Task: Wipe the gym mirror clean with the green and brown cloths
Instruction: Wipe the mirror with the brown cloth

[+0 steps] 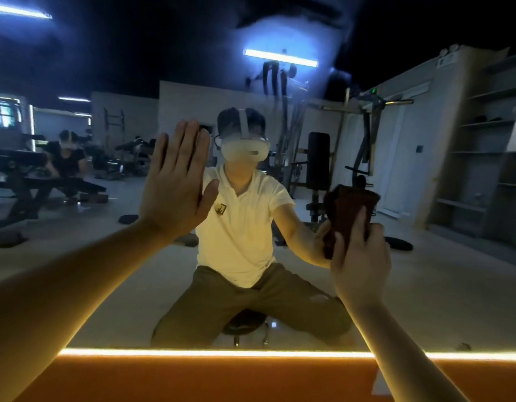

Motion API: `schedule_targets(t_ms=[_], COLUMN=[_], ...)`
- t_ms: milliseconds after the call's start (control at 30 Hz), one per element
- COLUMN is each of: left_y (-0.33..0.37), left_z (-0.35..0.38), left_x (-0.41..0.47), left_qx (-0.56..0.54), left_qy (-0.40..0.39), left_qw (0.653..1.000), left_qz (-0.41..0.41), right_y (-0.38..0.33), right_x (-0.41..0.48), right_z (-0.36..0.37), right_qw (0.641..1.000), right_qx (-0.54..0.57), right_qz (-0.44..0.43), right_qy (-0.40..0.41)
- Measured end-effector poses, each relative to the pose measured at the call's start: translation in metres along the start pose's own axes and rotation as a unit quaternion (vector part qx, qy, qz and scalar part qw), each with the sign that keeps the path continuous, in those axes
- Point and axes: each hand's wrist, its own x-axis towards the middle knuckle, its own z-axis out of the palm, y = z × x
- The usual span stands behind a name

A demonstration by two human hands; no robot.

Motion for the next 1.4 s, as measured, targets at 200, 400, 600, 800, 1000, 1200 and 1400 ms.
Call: schedule_targets(t_ms=[200,400,600,800,1000,1200,1400], left_y=[-0.004,-0.005,-0.006,-0.015,-0.030,-0.053,-0.035], left_z=[0.004,0.002,0.001,-0.019,-0.038,-0.050,-0.033], left_x=[0.000,-0.001,0.000,0.007,0.011,0.045,0.083], left_qx=[-0.016,-0.023,-0.034,-0.036,-0.075,-0.076,-0.042], left_qy=[0.018,0.004,0.022,-0.002,-0.022,0.027,0.039], left_qw=[1.000,1.000,0.999,0.999,0.996,0.997,0.998], left_qz=[0.013,0.008,0.011,0.031,0.046,0.018,-0.007], right_y=[-0.106,-0.164,-0.104,-0.063,-0.172,-0.218,-0.067], right_x=[-0.009,-0.031,0.028,0.109,0.075,0.090,0.171], right_z=[0.014,0.017,0.007,-0.009,0.011,0.009,-0.022], right_qw=[0.993,0.984,0.986,0.973,0.991,0.955,0.982], right_qx=[0.076,0.146,0.146,0.172,0.107,0.045,-0.082], right_qz=[0.087,-0.096,-0.078,0.109,0.043,-0.290,-0.127], right_qy=[0.022,-0.020,0.021,0.105,0.072,0.038,0.115])
